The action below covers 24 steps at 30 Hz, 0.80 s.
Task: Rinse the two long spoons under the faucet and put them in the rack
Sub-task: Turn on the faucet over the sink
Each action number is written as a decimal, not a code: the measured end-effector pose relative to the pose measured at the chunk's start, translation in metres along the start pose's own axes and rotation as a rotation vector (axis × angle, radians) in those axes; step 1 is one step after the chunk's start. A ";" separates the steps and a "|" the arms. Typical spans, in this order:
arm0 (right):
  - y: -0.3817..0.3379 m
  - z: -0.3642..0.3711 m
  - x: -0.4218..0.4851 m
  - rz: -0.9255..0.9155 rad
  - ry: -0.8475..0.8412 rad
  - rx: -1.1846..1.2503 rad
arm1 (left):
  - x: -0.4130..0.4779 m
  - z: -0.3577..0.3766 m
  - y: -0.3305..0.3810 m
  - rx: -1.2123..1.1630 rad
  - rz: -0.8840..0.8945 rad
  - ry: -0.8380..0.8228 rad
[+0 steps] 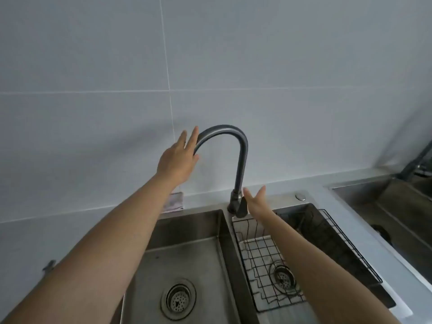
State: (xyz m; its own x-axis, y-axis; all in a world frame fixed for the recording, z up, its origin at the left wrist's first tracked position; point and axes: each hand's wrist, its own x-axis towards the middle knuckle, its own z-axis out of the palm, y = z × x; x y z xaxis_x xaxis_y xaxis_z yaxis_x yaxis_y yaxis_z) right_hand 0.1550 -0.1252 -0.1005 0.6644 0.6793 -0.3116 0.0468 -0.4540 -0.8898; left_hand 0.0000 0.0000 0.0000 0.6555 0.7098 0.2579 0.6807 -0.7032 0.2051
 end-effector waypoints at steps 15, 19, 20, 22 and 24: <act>0.016 0.024 0.061 0.395 -0.084 0.582 | 0.021 0.015 -0.008 0.057 0.141 0.119; 0.018 0.023 0.066 0.422 -0.054 0.564 | 0.022 0.016 -0.008 0.056 0.137 0.128; 0.017 0.023 0.066 0.425 -0.050 0.573 | 0.022 0.016 -0.008 0.058 0.138 0.128; 0.018 0.022 0.068 0.431 -0.051 0.582 | 0.021 0.016 -0.007 0.062 0.144 0.132; 0.020 0.022 0.069 0.430 -0.051 0.599 | 0.021 0.016 -0.007 0.059 0.145 0.137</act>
State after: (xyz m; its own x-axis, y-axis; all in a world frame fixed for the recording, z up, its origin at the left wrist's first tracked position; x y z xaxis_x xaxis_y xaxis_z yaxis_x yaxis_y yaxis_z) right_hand 0.1854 -0.0742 -0.1472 0.4960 0.5450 -0.6760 -0.6350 -0.3034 -0.7105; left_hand 0.0137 0.0207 -0.0110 0.6999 0.5863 0.4079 0.6031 -0.7911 0.1022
